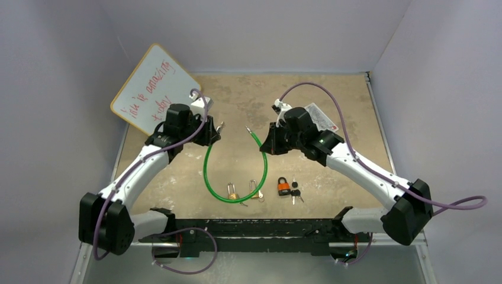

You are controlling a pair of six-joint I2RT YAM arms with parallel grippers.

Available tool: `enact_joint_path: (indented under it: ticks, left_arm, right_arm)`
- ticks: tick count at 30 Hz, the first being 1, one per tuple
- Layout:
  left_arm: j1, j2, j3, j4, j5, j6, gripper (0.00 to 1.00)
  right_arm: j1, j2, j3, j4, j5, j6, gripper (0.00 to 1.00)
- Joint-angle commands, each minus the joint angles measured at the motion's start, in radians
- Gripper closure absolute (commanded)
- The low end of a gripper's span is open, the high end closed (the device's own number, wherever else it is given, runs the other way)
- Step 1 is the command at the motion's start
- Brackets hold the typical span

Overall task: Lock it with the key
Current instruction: Pick up the lock from the center of the board, then place the lock at the center of the board.

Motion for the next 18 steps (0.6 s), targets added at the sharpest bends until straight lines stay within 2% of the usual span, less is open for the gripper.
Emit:
enact_joint_path:
  ticks: [1, 5, 10, 18]
  left_arm:
    - [0.004, 0.131, 0.100, 0.021, -0.151, -0.018, 1.00]
    - [0.005, 0.309, 0.234, 0.048, -0.149, 0.029, 1.00]
    - [0.007, 0.533, 0.408, 0.051, -0.115, 0.089, 1.00]
    - [0.007, 0.797, 0.568, 0.080, -0.139, 0.097, 1.00]
  right_arm:
    - [0.000, 0.108, 0.063, 0.088, 0.045, 0.068, 1.00]
    - [-0.049, 0.274, 0.214, 0.053, 0.154, 0.019, 1.00]
    - [-0.149, 0.475, 0.316, 0.089, 0.115, 0.016, 1.00]
    - [-0.183, 0.664, 0.388, 0.152, 0.109, 0.005, 1.00]
